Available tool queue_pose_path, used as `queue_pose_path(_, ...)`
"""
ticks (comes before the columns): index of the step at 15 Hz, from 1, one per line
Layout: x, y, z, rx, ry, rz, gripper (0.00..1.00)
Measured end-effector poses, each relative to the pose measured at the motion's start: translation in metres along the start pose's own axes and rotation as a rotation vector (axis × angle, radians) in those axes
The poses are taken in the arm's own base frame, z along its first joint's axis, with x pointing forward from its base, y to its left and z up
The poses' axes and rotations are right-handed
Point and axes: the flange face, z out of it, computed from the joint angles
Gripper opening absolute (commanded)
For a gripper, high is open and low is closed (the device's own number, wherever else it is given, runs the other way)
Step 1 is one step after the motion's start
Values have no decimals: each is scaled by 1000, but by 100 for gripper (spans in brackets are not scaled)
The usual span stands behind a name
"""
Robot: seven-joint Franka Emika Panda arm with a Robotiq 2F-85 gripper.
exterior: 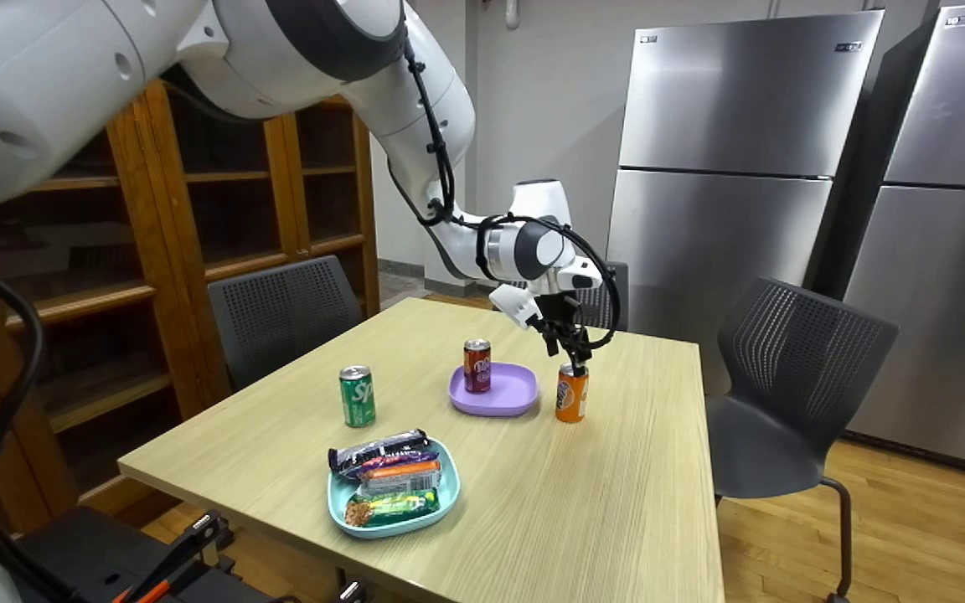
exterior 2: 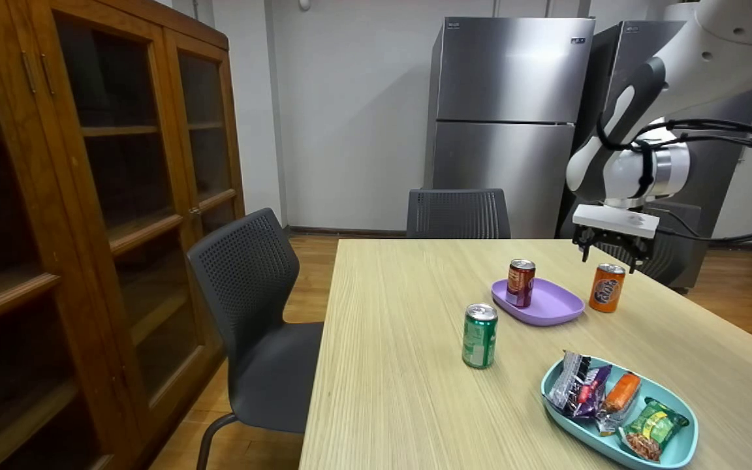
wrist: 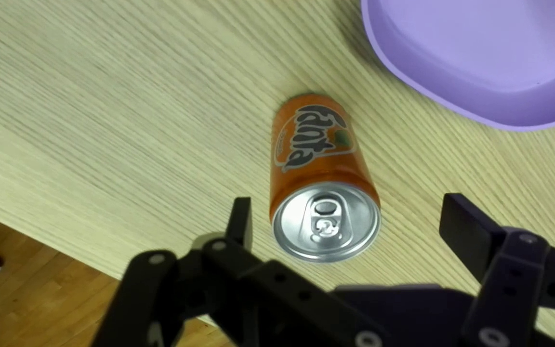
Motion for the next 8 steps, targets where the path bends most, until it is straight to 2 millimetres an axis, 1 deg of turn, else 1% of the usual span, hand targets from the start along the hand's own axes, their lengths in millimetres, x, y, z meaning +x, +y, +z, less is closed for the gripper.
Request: queue_pose_path(8,14,-1,18,-27,-26,8,100)
